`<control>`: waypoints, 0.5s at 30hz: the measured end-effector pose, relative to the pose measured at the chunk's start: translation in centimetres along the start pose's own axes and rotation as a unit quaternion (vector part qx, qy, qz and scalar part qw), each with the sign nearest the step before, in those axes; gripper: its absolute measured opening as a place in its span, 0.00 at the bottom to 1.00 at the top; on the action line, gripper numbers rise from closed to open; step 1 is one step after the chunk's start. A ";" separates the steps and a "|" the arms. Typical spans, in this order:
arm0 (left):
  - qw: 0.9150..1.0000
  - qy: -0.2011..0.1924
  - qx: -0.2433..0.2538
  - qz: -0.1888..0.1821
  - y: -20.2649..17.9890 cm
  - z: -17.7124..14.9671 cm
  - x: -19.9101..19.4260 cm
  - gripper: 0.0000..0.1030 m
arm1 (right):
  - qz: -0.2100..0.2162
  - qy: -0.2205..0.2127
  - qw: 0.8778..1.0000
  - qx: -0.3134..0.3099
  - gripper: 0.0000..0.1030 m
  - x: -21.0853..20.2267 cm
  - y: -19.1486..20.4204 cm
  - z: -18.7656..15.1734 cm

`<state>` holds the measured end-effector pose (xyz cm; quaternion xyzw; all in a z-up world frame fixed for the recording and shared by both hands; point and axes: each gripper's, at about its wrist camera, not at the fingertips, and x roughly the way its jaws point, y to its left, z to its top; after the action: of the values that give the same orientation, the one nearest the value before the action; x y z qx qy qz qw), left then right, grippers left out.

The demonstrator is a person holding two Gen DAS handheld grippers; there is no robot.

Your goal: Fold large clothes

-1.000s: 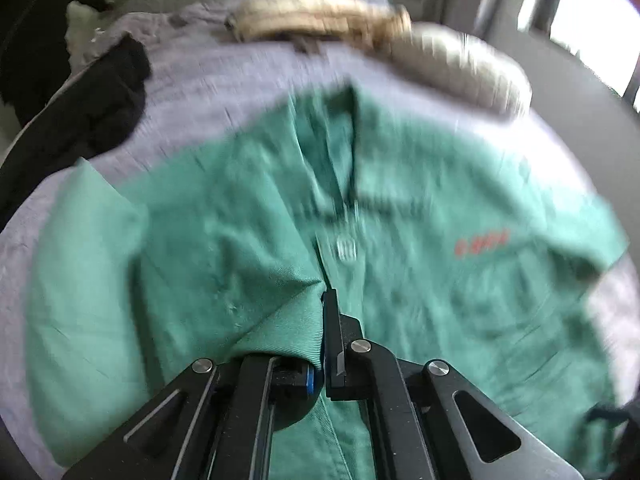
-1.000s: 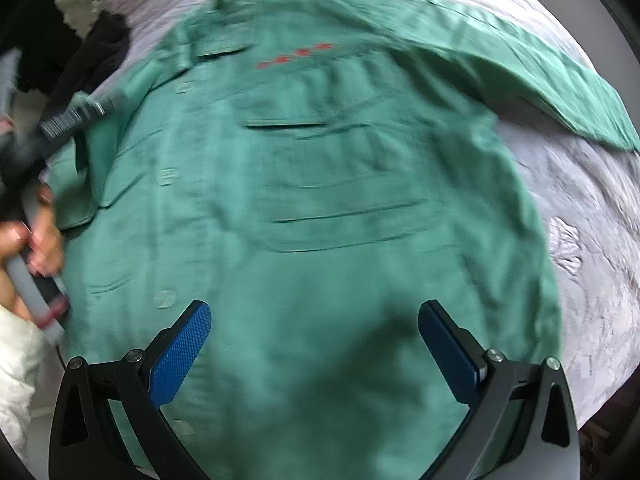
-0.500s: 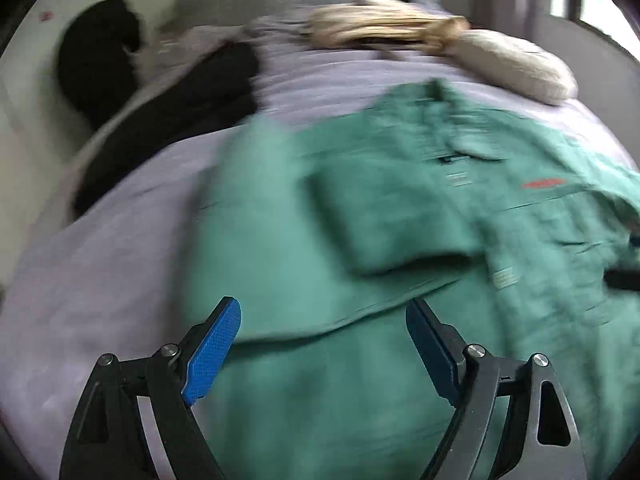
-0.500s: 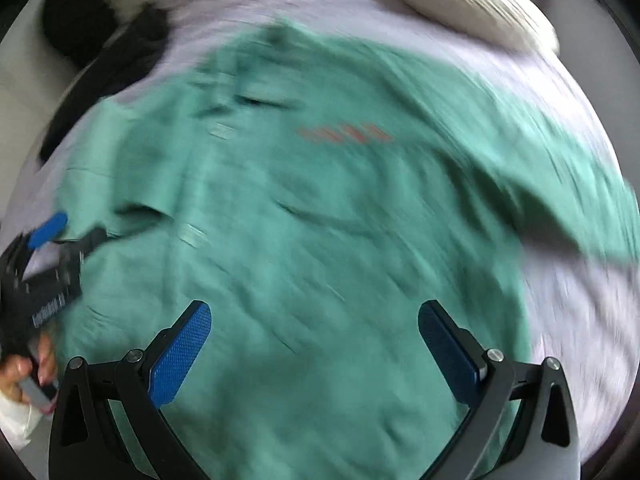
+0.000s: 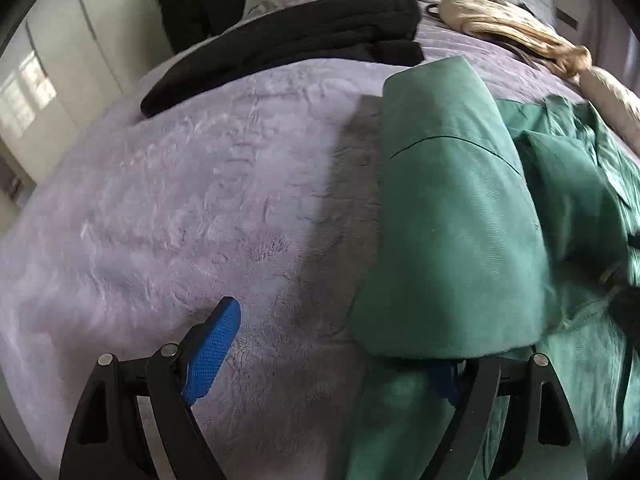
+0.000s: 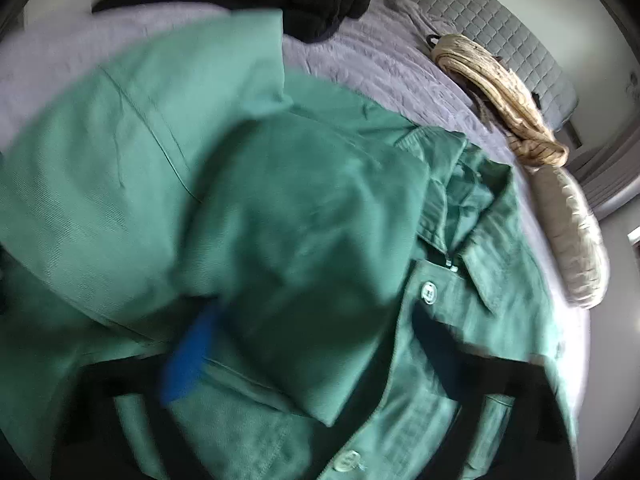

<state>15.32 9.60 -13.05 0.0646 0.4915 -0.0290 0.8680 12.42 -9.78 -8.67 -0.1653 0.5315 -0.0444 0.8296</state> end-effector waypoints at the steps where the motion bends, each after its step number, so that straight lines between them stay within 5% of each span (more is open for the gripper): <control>1: 1.000 -0.001 -0.004 -0.002 -0.1 -0.1 0.0 0.83 | 0.017 -0.009 0.999 0.037 0.09 -1.0 -1.6 -0.2; 3: 1.000 -0.001 -0.005 0.001 -0.8 0.5 0.8 0.83 | 0.086 -0.027 0.985 0.146 0.08 -2.8 -5.8 -1.2; 7: 1.000 -0.004 -0.005 0.004 -0.7 0.2 1.2 0.83 | 0.170 -0.056 0.918 0.353 0.08 -4.5 -13.7 -5.5; 11: 1.000 -0.012 0.011 0.017 -1.2 0.0 1.1 0.83 | 0.283 -0.011 0.810 0.513 0.15 -0.4 -17.4 -12.1; 15: 1.000 -0.011 0.015 0.013 -0.9 0.3 1.1 0.83 | 0.320 -0.001 0.724 0.611 0.25 1.9 -18.4 -16.6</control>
<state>16.06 8.69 -13.91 0.0834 0.4810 -0.0255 0.8724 0.26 -31.31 -10.68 0.5572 0.4098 -0.0917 0.7164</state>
